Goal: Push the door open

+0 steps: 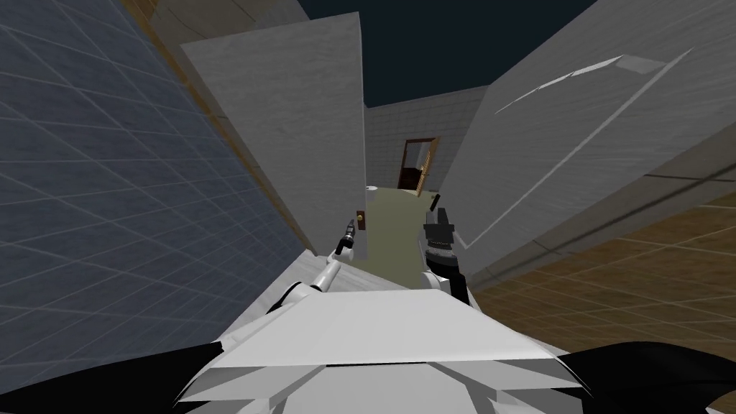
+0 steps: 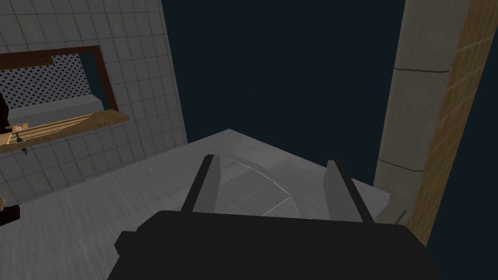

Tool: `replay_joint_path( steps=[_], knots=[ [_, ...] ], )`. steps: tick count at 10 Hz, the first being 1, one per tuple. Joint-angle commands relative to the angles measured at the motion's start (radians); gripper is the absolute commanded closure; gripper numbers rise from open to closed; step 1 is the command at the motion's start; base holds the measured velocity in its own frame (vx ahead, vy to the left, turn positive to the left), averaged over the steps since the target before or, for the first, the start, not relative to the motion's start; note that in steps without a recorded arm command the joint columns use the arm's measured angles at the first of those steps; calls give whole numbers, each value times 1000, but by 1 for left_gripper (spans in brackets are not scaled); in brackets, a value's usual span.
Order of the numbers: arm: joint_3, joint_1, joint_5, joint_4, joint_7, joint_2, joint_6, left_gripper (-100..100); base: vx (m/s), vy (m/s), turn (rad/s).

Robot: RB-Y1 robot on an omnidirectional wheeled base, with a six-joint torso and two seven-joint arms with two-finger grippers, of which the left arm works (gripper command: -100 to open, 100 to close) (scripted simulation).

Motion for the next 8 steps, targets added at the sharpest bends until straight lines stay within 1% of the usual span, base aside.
replay_joint_path(
  steps=[1,3,4,5,8],
  knots=[
    [-2,1,2,-3,1,-10,2,-100,-196,-42,28],
    [-4,2,5,-7,3,-28,3,-100,-210,-28,20],
    [-3,1,4,-6,3,-22,2,-100,-90,-11,0],
    [0,1,4,-3,3,-10,0,-100,110,-25,-34],
    [4,0,4,0,3,-1,-4,-100,187,-24,-21]
  ],
)
